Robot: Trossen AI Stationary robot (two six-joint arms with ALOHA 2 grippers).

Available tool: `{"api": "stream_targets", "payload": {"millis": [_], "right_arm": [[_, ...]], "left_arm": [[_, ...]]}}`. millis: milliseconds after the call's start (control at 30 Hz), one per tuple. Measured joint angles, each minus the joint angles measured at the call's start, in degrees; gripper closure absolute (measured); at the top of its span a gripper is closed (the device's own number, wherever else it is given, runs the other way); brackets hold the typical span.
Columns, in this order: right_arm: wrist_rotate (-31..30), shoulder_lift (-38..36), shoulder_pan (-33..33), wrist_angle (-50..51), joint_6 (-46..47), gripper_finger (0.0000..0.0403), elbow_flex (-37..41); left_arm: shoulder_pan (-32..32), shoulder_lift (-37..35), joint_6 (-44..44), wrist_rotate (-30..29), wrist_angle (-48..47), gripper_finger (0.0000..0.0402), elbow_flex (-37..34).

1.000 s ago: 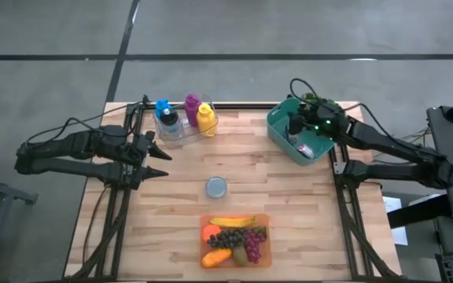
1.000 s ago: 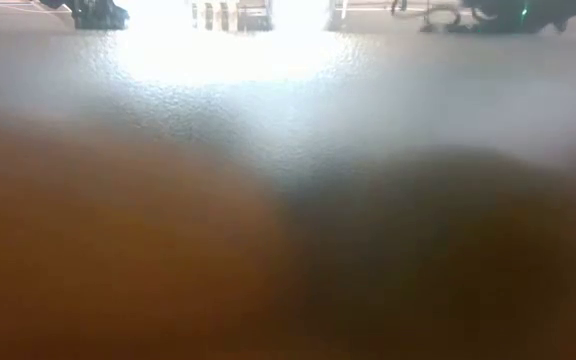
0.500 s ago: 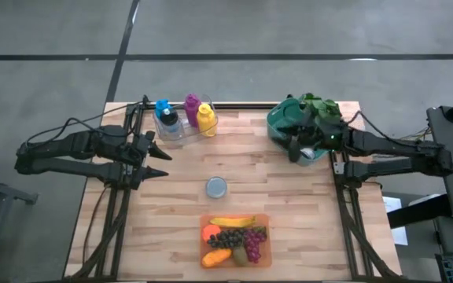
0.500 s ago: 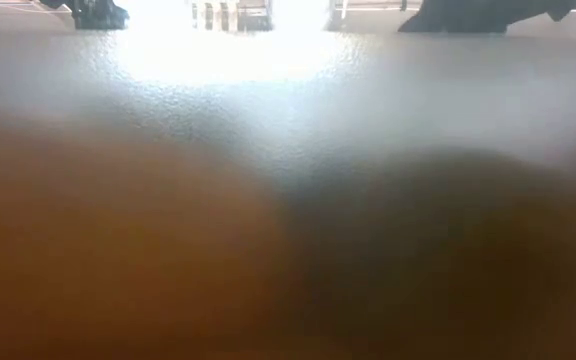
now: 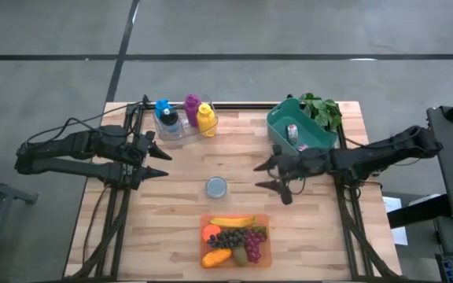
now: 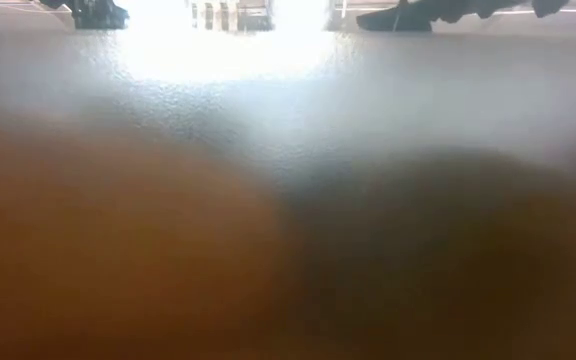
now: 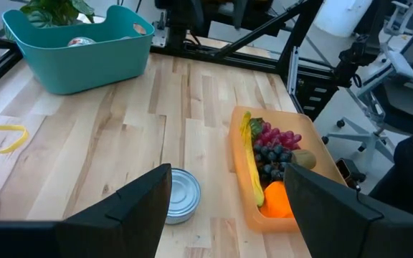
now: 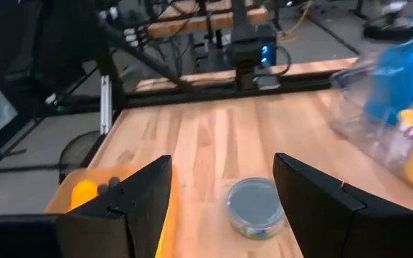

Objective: Pick & Place Food Item
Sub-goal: Put the green and white tuna can into the green bin

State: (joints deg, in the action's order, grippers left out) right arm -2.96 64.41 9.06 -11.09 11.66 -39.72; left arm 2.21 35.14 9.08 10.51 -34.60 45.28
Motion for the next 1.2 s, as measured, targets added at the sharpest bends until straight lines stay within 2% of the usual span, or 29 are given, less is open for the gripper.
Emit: {"api": "stream_targets", "payload": {"millis": [400, 667, 933, 1200], "right_arm": [[0.02, 15.30, 1.08, -16.35, -1.63, 0.0163, 0.00], [-0.47, 23.56, 1.49, -32.54, -2.13, 0.0163, -0.11], [-7.77, 29.90, 1.45, -32.44, -6.06, 0.0163, -4.47], [-9.07, 32.97, 1.45, -29.66, -10.40, 0.0163, -7.43]], "left_arm": [[-0.01, -0.01, -0.06, 0.00, 0.01, 0.0126, -0.01], [0.01, -0.02, -1.17, -0.21, 0.01, 0.0126, 0.00], [0.01, 0.44, -1.13, -0.42, 0.06, 0.0126, 0.00], [-0.01, 1.13, 7.94, -0.74, 2.06, 0.0126, 0.02]]}}
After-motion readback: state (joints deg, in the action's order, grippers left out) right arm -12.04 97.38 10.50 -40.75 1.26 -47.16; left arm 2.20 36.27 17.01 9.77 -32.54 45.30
